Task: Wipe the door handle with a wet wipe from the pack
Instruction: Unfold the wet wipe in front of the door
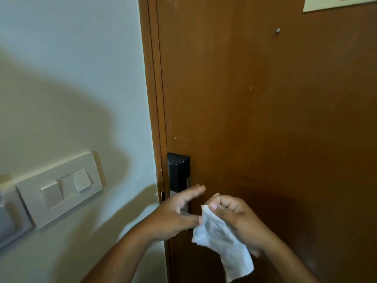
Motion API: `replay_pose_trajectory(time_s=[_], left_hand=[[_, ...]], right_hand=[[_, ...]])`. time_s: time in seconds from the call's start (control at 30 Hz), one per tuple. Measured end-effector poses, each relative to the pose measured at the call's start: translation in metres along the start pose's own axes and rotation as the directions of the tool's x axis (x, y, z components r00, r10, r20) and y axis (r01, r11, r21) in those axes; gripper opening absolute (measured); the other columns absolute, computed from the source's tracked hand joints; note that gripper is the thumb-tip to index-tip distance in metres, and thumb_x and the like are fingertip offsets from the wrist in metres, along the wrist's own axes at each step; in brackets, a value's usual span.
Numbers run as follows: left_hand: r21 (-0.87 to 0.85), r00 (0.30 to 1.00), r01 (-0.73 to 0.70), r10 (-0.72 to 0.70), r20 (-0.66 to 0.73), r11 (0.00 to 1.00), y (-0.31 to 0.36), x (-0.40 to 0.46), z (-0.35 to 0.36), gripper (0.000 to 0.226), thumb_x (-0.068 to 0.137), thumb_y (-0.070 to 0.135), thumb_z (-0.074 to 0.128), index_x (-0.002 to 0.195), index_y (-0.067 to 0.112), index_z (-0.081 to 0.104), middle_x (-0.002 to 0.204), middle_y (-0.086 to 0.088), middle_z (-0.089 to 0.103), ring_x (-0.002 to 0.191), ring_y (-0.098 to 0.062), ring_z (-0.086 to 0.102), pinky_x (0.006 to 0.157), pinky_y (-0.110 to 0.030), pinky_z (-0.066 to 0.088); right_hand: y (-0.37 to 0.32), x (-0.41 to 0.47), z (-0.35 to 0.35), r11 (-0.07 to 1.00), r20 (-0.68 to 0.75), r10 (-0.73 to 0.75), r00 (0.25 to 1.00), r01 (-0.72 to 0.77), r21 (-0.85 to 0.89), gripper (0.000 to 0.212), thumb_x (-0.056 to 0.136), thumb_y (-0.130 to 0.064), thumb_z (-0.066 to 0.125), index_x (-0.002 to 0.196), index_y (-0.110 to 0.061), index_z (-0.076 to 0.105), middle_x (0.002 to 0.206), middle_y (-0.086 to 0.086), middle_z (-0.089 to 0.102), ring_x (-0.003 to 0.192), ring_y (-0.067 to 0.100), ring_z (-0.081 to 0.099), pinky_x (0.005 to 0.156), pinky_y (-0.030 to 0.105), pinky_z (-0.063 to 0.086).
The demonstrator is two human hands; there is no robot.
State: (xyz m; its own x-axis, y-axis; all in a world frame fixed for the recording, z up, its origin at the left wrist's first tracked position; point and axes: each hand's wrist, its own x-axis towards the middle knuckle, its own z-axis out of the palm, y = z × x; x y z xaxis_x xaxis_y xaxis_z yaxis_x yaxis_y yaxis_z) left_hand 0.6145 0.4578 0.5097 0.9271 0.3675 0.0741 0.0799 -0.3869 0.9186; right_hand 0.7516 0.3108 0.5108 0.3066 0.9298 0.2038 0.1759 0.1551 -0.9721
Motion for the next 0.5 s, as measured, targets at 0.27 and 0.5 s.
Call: replay_pose_trajectory(time_s=[0.27, 0.5], left_hand=[[-0.065, 0.998, -0.032, 0.035, 0.054, 0.997, -0.01, 0.013, -0.017, 0.027, 0.071, 0.037, 0.083, 0.061, 0.029, 0.058, 0.081, 0.007, 0.074, 0.078, -0.008, 0.067, 0.064, -0.027, 0.051], [0.007, 0.984, -0.06, 0.06, -0.169, 0.998, -0.018, 0.026, -0.024, 0.033, 0.064, 0.048, 0.083, 0.062, 0.036, 0.053, 0.063, 0.013, 0.054, 0.061, -0.007, 0.055, 0.052, -0.024, 0.044]], right_hand=[[-0.014, 0.014, -0.024, 0.948, 0.216, 0.13, 0.968, -0.057, -0.312, 0.023, 0.075, -0.038, 0.081, 0.085, -0.021, 0.069, 0.066, -0.007, 0.057, 0.057, 0.01, 0.053, 0.049, 0.023, 0.038], [-0.007, 0.021, -0.042, 0.868, 0.207, 0.3, 0.931, -0.176, -0.465, 0.024, 0.085, -0.027, 0.074, 0.095, -0.006, 0.071, 0.099, 0.01, 0.076, 0.088, 0.024, 0.074, 0.081, 0.047, 0.058]])
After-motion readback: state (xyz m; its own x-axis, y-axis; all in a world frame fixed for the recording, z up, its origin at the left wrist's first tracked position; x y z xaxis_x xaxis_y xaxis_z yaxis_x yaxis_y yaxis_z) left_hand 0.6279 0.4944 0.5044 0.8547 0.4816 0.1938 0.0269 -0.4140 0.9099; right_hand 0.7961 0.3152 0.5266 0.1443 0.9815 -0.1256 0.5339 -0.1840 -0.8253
